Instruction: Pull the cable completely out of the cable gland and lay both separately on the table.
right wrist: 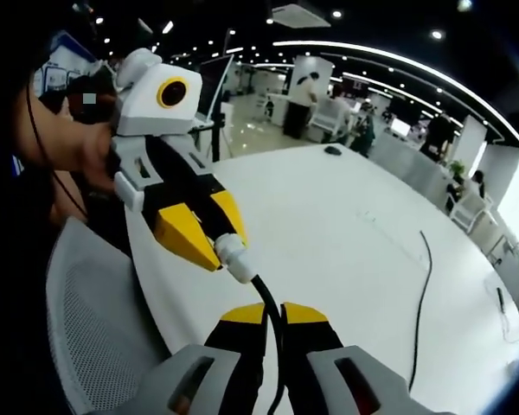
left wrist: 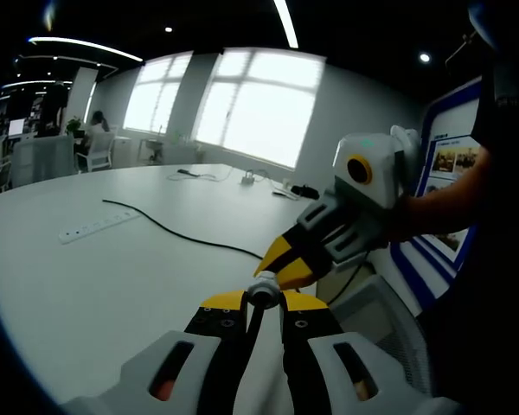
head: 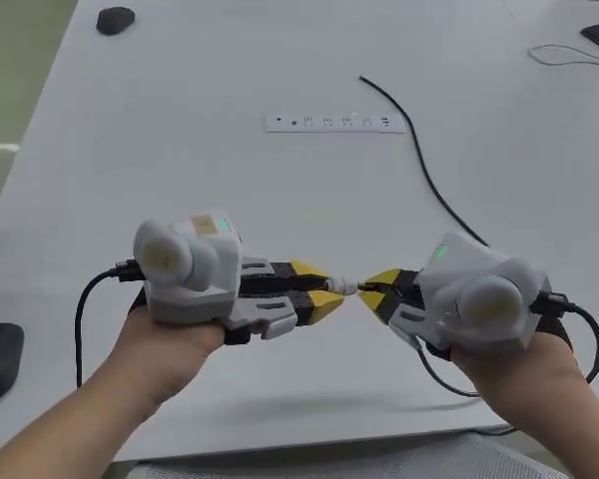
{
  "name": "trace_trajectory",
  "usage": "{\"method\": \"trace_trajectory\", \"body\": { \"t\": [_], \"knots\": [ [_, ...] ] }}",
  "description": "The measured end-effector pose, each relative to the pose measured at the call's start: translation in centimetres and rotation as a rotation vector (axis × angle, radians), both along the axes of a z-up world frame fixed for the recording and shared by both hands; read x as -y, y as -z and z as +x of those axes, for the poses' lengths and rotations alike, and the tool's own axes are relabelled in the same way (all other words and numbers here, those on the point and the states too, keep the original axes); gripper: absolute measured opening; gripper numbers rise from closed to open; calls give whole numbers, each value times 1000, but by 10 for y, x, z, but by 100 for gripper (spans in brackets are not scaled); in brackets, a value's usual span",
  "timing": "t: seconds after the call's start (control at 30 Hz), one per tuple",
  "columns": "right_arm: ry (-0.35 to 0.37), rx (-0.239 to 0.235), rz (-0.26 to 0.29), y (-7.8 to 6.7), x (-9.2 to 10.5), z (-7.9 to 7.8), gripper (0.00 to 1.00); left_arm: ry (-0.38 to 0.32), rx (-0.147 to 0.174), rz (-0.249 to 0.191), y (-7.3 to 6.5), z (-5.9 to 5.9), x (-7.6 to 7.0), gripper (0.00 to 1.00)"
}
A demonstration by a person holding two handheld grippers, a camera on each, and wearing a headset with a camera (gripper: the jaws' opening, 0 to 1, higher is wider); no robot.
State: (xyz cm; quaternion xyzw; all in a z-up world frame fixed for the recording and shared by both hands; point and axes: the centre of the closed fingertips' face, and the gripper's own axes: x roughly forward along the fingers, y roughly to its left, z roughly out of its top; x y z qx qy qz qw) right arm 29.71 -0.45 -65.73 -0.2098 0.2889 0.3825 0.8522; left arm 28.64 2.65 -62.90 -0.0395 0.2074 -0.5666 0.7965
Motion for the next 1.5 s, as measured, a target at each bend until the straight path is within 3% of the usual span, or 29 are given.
{"method": "trace_trajectory", "body": {
  "t": [0.4, 0.53, 0.73, 0.93, 1.3, 1.5],
  "knots": [
    [129, -54, 58, 16, 23, 3, 0, -6, 4, -3, -1, 0, -2, 15],
    [219, -92, 94, 24, 34, 5, 0, -11, 4, -4, -1, -1, -2, 15],
    [376, -202, 197, 40, 51, 4, 0, -22, -3, -20, -5, 0, -4, 15],
    [472, -277, 238, 61, 67, -1, 0, -24, -1, -31, -8, -1, -5, 15],
    [522, -326, 284, 70, 69, -5, 0, -23, -6, -31, -7, -4, -3, 15],
    [505, -294, 267, 67, 72, -6, 1, -27, -5, -27, -7, -4, -3, 15]
  ]
}}
